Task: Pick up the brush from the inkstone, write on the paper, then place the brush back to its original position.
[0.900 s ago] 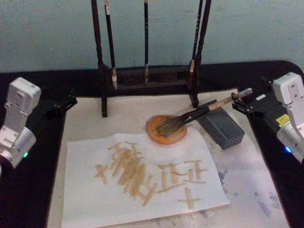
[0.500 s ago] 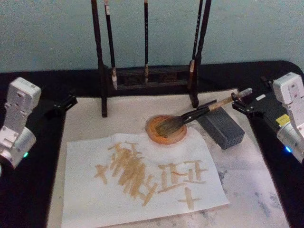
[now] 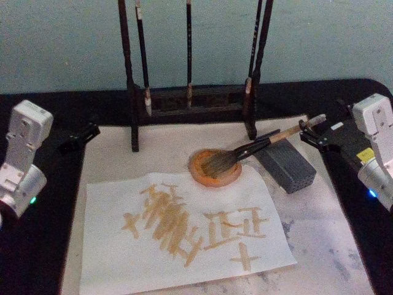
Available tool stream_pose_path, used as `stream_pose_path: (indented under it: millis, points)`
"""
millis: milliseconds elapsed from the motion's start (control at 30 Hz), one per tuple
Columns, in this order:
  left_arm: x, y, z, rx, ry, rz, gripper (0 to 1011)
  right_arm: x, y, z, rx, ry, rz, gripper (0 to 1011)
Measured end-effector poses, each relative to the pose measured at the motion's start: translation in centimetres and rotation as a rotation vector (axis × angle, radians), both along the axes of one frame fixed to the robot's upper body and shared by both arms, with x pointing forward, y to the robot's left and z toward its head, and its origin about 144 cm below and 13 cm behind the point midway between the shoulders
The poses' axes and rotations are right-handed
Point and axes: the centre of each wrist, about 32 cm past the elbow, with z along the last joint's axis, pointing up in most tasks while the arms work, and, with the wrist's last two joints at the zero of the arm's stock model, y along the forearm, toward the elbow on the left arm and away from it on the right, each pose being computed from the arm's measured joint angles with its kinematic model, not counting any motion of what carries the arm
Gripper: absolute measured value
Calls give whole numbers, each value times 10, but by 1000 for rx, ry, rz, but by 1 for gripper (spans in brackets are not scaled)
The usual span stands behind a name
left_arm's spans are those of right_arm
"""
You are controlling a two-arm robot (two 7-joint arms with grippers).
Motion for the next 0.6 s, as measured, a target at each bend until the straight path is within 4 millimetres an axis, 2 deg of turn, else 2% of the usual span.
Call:
stream_pose_path:
  millis: [600]
  points:
    - [0,0,0,0,0,0,1000,0,0,0,0,0,0,1008]
